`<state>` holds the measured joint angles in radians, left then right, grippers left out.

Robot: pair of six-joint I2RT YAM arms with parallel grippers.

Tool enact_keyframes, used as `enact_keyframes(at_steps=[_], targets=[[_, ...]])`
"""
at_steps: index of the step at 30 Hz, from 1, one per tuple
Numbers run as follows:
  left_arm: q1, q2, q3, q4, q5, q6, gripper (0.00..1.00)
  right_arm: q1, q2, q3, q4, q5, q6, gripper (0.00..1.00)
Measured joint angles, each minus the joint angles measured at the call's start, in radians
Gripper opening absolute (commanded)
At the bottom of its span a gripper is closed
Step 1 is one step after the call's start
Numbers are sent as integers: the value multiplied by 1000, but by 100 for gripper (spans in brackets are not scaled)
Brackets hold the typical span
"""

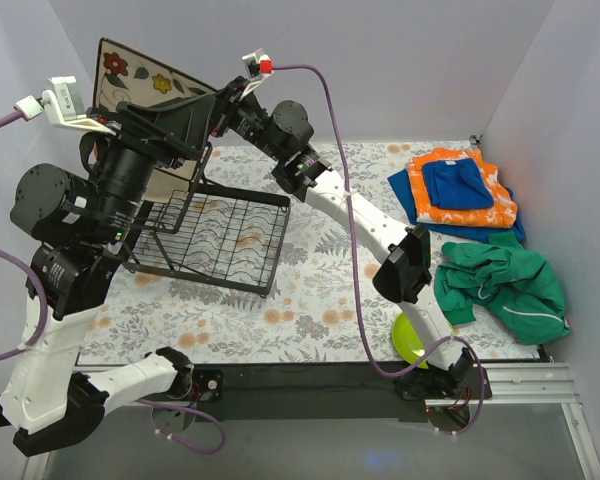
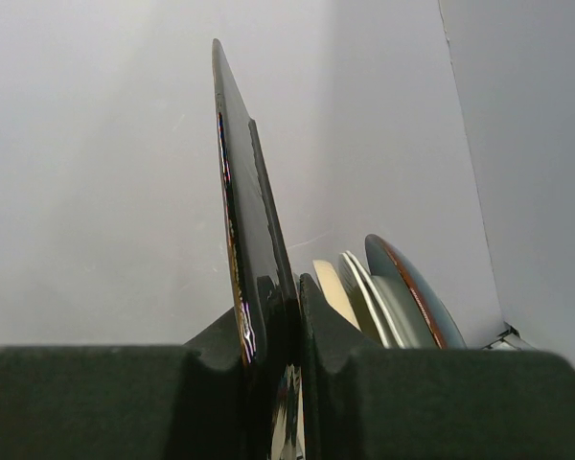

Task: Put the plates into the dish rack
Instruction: Insert the plate into the dish rack

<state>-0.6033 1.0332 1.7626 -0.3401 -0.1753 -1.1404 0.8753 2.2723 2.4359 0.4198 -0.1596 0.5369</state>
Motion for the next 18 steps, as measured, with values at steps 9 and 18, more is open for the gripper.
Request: enact_keyframes(at_steps=[9, 18], targets=[[0, -2, 8, -3, 0, 8, 74, 11, 0, 0, 2, -5, -41, 1], [0, -3, 25, -17, -1, 8, 74, 31, 1, 0, 2, -11, -97, 1]])
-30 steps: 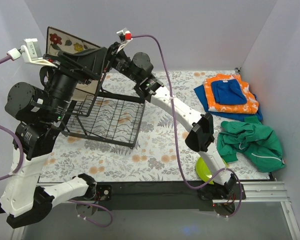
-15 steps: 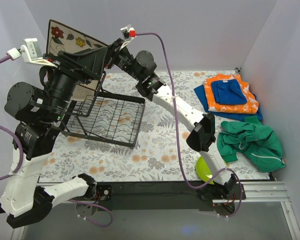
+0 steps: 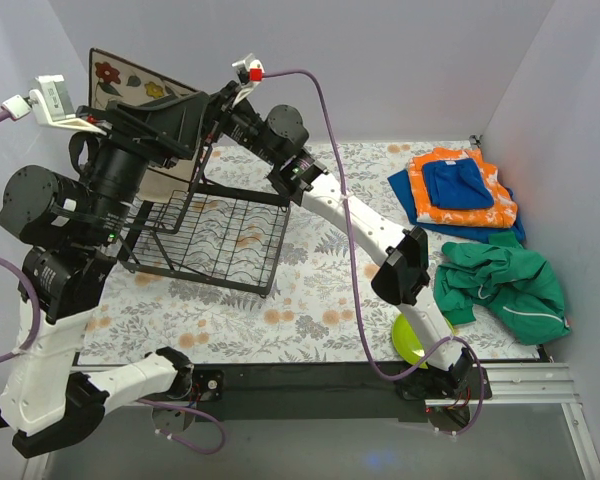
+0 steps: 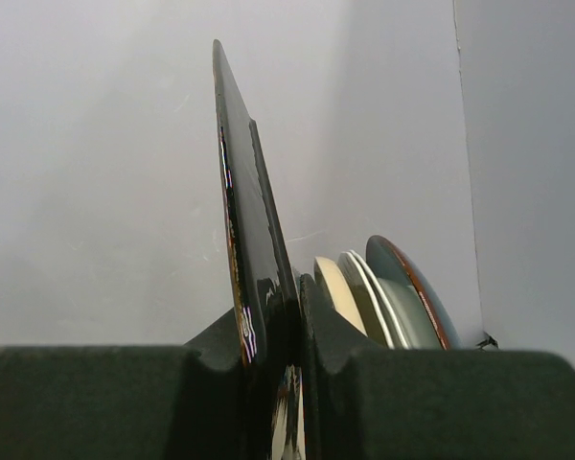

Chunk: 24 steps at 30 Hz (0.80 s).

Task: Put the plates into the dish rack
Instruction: Insert the plate into the dish rack

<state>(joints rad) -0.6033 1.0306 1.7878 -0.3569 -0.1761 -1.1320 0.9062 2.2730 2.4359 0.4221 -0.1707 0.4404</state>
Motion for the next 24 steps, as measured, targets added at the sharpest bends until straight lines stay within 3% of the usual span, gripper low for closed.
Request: enact_keyframes(at_steps=[24], targets=[[0, 0, 33, -13, 0, -10, 74, 69, 37, -11, 52, -23, -167, 1]])
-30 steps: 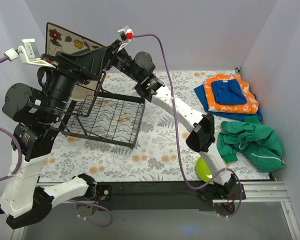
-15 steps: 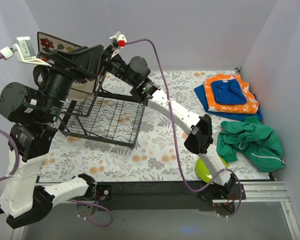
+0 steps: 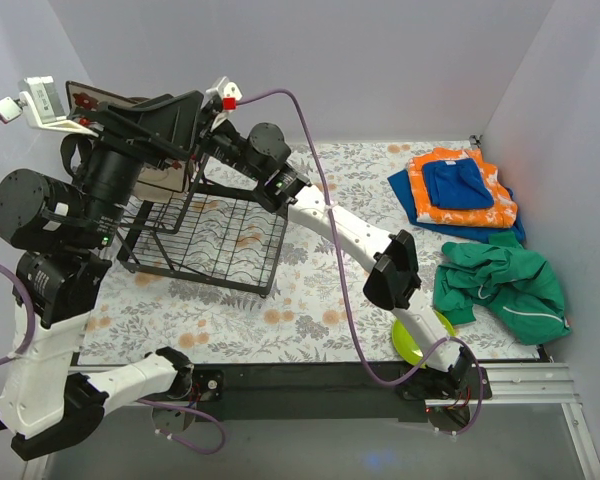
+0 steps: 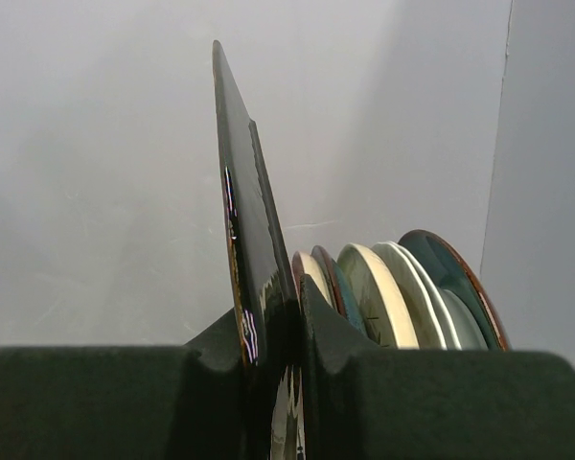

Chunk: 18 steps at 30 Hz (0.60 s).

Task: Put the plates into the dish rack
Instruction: Insert the plate into the dish rack

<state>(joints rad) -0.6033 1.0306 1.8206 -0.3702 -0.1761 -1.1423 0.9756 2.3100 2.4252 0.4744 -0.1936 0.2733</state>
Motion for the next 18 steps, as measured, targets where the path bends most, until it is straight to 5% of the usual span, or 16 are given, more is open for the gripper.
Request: enact_keyframes(at_steps=[18], targets=[[0, 6, -2, -4, 0, -5, 74, 13, 85, 0, 41, 0, -84, 1]])
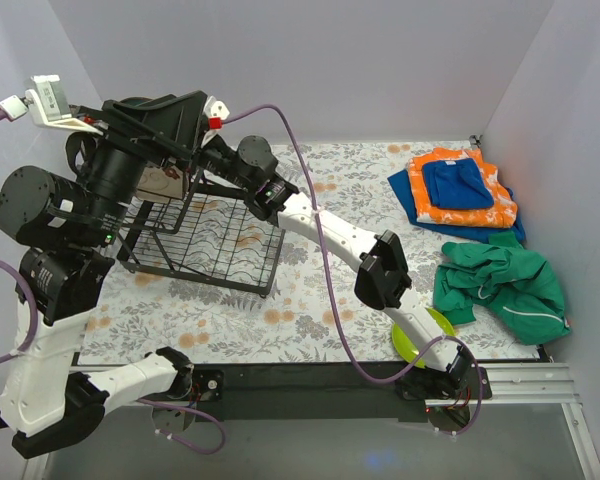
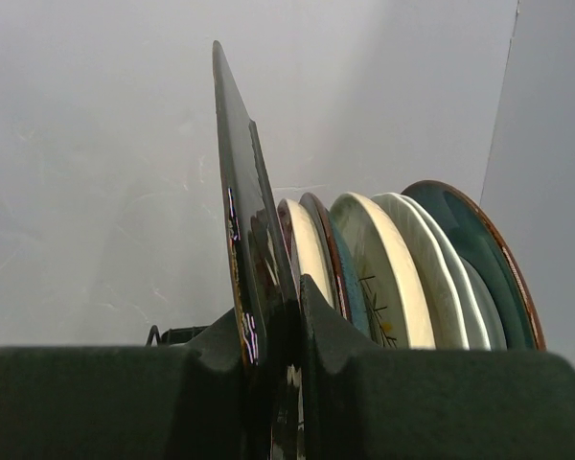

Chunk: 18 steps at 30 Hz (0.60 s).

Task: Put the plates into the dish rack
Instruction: Insert the plate into the dish rack

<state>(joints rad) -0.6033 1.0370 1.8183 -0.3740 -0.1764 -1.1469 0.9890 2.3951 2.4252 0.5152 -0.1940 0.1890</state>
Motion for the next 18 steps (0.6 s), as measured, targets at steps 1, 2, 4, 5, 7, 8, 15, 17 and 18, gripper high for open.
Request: enact_keyframes(at_steps=[1, 2, 4, 5, 7, 8, 15, 17, 18], targets=[[0, 0, 0, 0, 0, 0, 74, 0, 0, 0, 0, 0, -6, 1], [0, 0, -1, 0, 0, 0, 74, 0, 0, 0, 2, 0, -9, 1], [0, 2, -3, 0, 0, -2, 74, 1, 0, -1, 9, -4, -11, 1], [0, 2, -3, -1, 0, -2, 74, 1, 0, -2, 13, -7, -11, 1], [0, 3, -4, -1, 0, -2, 74, 2, 0, -12, 27, -11, -14, 1], [0, 3, -4, -1, 0, -2, 74, 2, 0, -18, 36, -12, -16, 1], [0, -3, -13, -8, -11, -2, 74, 3, 0, -67, 62, -17, -23, 1], [0, -6, -16, -8, -14, -2, 74, 5, 0, -68, 65, -18, -32, 1], [0, -7, -17, -8, -16, -2, 75, 6, 0, -72, 70, -18, -36, 1]])
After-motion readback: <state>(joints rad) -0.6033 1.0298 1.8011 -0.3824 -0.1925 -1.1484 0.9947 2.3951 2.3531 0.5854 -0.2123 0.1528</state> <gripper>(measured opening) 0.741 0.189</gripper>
